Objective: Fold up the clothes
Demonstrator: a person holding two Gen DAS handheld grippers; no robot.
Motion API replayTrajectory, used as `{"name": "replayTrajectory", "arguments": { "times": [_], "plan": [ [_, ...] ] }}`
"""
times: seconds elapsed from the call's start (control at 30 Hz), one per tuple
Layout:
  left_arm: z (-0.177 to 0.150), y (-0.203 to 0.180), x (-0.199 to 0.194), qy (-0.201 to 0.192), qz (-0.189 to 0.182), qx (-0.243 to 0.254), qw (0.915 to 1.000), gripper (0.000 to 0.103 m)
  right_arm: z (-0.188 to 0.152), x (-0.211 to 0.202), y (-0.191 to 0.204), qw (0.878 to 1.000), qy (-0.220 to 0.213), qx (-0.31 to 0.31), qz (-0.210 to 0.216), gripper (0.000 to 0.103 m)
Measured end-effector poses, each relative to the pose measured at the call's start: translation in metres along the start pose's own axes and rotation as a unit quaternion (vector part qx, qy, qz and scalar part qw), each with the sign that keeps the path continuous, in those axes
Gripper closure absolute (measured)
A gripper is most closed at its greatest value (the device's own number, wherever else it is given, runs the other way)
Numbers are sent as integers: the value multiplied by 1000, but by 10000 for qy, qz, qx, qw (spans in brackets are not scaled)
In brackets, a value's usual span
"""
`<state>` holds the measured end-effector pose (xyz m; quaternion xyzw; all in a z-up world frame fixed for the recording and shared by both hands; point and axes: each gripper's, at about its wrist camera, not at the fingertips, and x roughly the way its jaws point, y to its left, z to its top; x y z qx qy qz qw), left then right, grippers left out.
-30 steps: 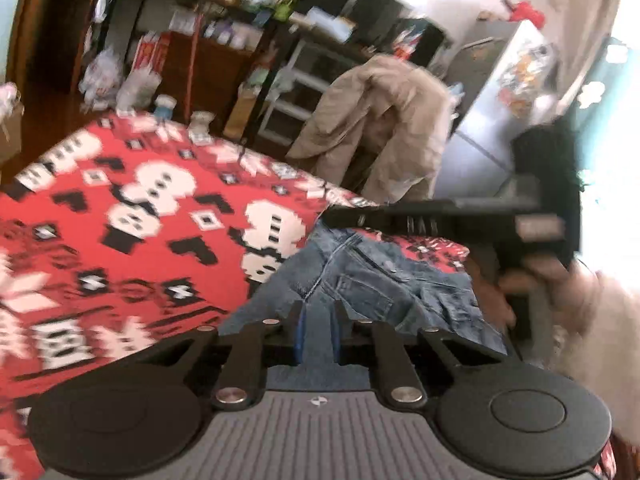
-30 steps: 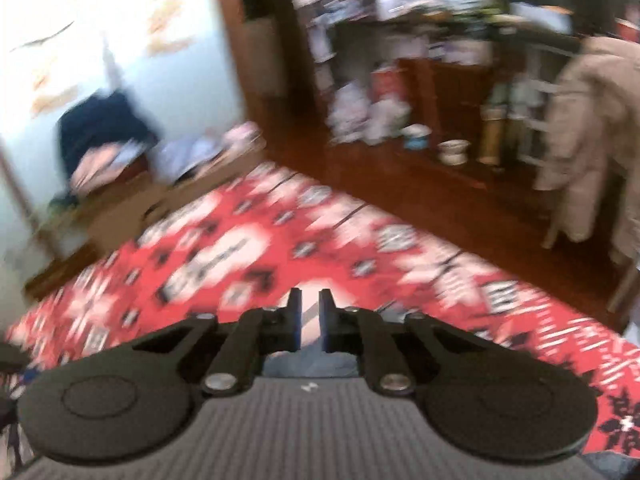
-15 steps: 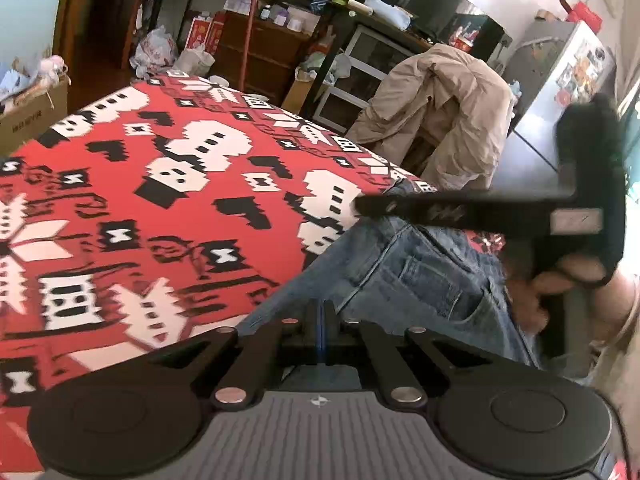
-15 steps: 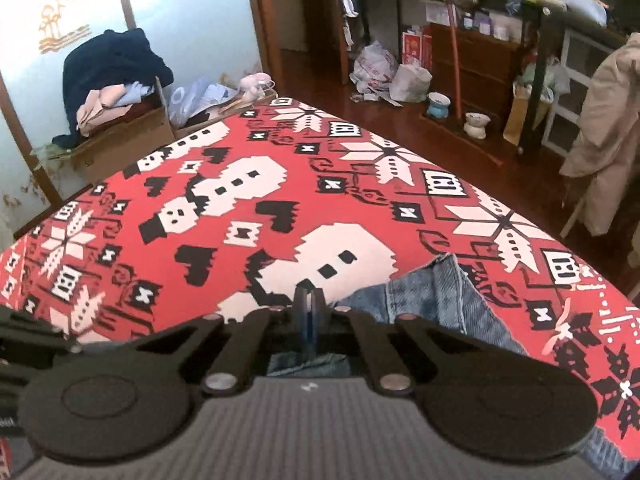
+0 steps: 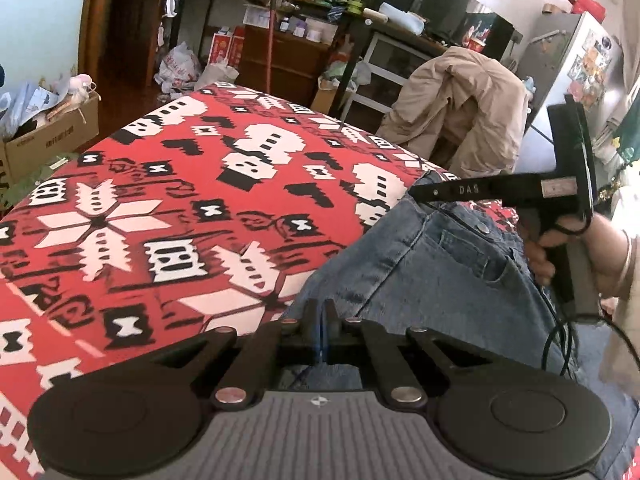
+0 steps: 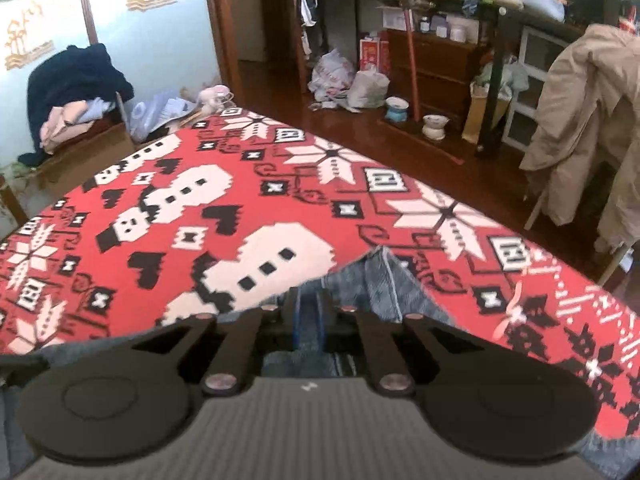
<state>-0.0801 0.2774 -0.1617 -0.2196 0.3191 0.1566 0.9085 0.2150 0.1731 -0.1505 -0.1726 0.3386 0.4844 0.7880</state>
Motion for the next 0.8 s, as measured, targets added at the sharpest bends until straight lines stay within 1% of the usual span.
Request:
{"name": "replayTrajectory", "arguments": {
  "times": [0.1,0.13,0.17,0.2,0.23,0.33,0.43,0.53,0.63,0.77,0.8],
  "plan": [
    [-2,-4,-3,28,87,129,9999,99,8,-8,-4,9997,-62,61,-206,101],
    [-2,-6,-4,41,120,174,9998,99,10,-11,-5,9996,-83,81,-275,99],
    [-1,-6,-5,78,97,159,9998,99,13,-14,-6,9993,-103,101,-344,94],
    [0,-7,-6,115,74,143,9998,99,15,-17,-8,9990,-124,121,-413,93],
    [1,-7,-8,151,48,127,9998,98,17,-28,-15,9985,-201,322,-403,93],
    [7,-13,-14,243,-278,39,9993,98,9,-78,-54,9926,-356,1099,-380,93],
    [12,-34,-20,220,-566,316,9977,98,-28,-125,-89,9828,-311,1715,-611,93],
    [13,-58,-14,249,-756,658,9946,98,-68,-171,-123,9688,-252,2312,-855,93],
    [13,-81,-1,400,-940,760,9919,98,-113,-208,-130,9606,-169,2376,-1434,92],
    [12,-114,15,478,-1118,1016,9874,98,-160,-231,-127,9562,-97,2378,-1706,92],
    [12,-122,19,490,-1151,1087,9862,96,-169,-234,-125,9551,-91,2376,-1766,92]
  ]
}}
